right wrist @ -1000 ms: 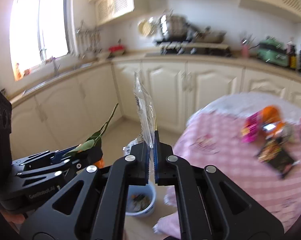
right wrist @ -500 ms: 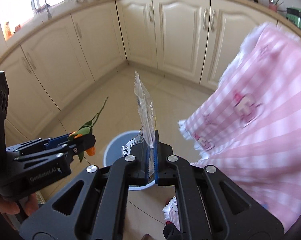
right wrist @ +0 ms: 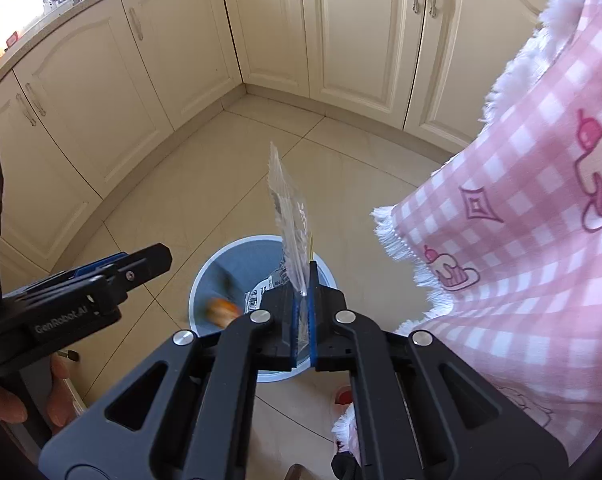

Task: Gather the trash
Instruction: 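Carry the peel and plastic bag over the blue bucket and open both tools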

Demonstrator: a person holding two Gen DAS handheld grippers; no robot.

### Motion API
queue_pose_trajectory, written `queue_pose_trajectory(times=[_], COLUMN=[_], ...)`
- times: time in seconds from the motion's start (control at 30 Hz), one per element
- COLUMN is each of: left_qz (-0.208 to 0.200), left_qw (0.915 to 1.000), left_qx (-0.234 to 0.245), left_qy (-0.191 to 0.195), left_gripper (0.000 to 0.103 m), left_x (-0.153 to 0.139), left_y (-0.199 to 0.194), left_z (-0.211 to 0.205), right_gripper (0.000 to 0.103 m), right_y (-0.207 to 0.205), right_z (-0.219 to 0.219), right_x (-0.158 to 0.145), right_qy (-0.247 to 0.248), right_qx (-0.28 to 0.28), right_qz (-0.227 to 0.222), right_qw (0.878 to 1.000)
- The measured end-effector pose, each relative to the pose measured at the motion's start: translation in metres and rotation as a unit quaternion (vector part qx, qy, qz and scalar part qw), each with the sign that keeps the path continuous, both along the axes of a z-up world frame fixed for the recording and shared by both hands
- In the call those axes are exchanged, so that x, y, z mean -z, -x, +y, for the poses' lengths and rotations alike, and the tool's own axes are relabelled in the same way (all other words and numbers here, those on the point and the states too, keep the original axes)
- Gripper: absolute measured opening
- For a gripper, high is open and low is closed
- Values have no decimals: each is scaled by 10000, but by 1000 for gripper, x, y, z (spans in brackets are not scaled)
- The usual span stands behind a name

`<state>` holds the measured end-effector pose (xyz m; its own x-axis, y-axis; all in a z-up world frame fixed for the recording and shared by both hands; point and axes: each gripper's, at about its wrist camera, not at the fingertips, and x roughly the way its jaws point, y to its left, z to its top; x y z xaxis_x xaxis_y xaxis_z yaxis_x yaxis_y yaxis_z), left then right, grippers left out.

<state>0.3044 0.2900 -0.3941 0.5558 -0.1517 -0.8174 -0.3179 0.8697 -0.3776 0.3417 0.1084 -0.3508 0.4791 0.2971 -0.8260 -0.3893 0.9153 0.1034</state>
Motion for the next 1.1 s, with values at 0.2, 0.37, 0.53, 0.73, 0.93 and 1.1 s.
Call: queue_pose_trajectory(times=[0.2, 0.37, 0.53, 0.73, 0.93, 1.1], left_qz=[41, 81, 106, 83, 50, 52], left_qw=[9999, 9995, 9993, 9992, 9991, 9991], left_qx=[-129, -288, -354, -396, -421, -422], left_qy=[48, 127, 71, 74, 12, -50], left_gripper=[60, 60, 60, 60, 60, 60], left_x=[1, 3, 4, 2, 0, -2], left_y=[5, 10, 13, 14, 16, 18], left_z=[4, 12, 17, 21, 23, 19], right_gripper=[4, 4, 4, 4, 5, 43], right_y=[1, -1, -1, -4, -8, -10], right_z=[10, 21, 28, 35, 39, 39], right_x=[2, 0, -1, -2, -4, -3], right_qy=[31, 60, 71, 40, -96, -81], right_qx=[-52, -126, -173, -196, -168, -121], right_qz=[-5, -34, -89, -173, -204, -221], right_qw=[10000, 9999, 9998, 9997, 9996, 9996])
